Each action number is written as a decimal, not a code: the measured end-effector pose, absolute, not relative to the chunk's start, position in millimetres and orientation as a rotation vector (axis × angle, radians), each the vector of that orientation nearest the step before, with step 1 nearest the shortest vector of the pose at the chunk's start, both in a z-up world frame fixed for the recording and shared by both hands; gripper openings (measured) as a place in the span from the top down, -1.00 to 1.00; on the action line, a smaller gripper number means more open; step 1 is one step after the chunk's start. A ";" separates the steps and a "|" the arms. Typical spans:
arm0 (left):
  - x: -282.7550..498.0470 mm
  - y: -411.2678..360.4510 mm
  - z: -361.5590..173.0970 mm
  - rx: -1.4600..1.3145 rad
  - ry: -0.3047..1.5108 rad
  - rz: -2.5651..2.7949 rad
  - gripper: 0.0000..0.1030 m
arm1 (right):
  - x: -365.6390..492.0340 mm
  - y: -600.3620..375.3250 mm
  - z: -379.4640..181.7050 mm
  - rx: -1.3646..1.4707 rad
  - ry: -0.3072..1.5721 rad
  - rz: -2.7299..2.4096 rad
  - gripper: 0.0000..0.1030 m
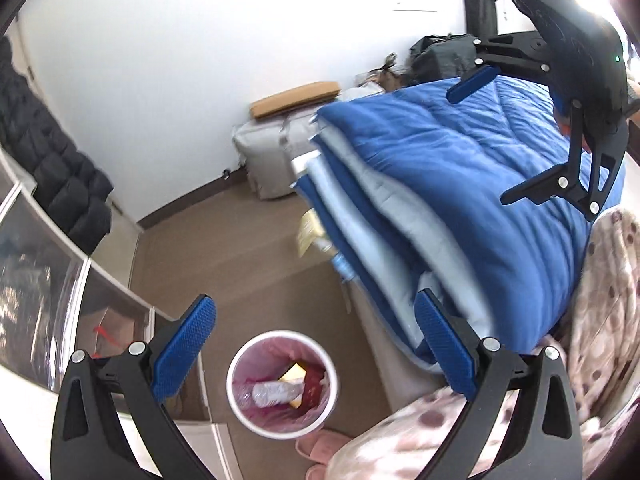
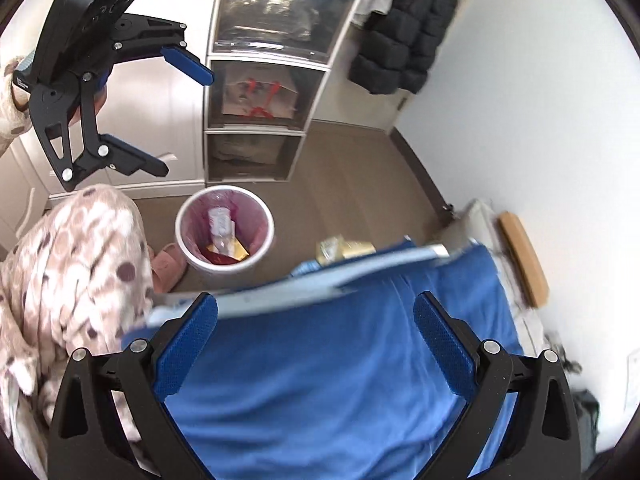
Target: Collect trash
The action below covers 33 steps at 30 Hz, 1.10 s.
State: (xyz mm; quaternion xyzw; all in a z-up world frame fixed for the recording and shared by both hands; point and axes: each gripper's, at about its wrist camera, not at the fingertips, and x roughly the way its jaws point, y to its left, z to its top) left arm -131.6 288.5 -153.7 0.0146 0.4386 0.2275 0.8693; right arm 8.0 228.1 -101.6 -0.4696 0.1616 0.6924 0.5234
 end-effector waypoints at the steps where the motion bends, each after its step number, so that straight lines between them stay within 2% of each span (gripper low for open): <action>1: -122.2 283.7 -151.4 0.037 0.916 0.461 -0.90 | 17.8 218.6 -99.3 -1.113 0.394 1.640 -0.86; 14: -12.1 204.5 -137.2 0.182 0.880 0.379 -0.90 | 114.6 115.0 -88.9 -0.990 0.501 1.445 -0.86; 17: -2.6 202.9 -137.1 0.144 0.928 0.470 -0.90 | 118.5 100.8 -83.9 -0.945 0.493 1.502 -0.86; 26: -65.3 217.8 -127.7 0.046 1.034 0.683 -0.90 | 87.3 122.2 -67.4 -0.869 0.386 1.787 -0.86; 33: -107.9 237.8 -130.2 -0.011 1.065 0.754 -0.90 | 36.6 172.8 -76.9 -0.942 0.331 1.891 -0.86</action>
